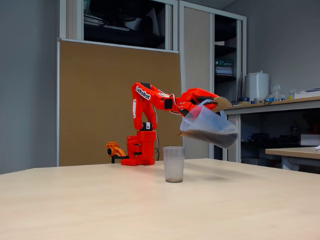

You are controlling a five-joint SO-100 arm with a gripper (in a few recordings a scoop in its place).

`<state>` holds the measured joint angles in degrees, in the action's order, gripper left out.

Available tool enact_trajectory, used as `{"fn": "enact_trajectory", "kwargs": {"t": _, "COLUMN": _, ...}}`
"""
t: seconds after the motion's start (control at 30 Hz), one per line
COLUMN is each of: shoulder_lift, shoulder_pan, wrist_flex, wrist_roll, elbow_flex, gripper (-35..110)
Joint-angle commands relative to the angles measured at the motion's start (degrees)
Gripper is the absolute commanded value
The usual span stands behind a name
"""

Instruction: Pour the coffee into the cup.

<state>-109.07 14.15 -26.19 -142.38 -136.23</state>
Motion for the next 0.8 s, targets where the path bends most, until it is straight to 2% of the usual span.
{"fn": "enact_trajectory", "kwargs": {"t": 0.0, "shoulder_lift": -3.43, "shoulder_pan": 0.09, "wrist_flex": -2.72, "wrist_roll": -1.76, "elbow_flex": -0.62, "gripper": 0}}
{"fn": "enact_trajectory", "kwargs": {"t": 0.77, "shoulder_lift": -5.27, "shoulder_pan": -0.35, "wrist_flex": -6.94, "wrist_roll": -6.94, "elbow_flex": -5.01, "gripper": 0}}
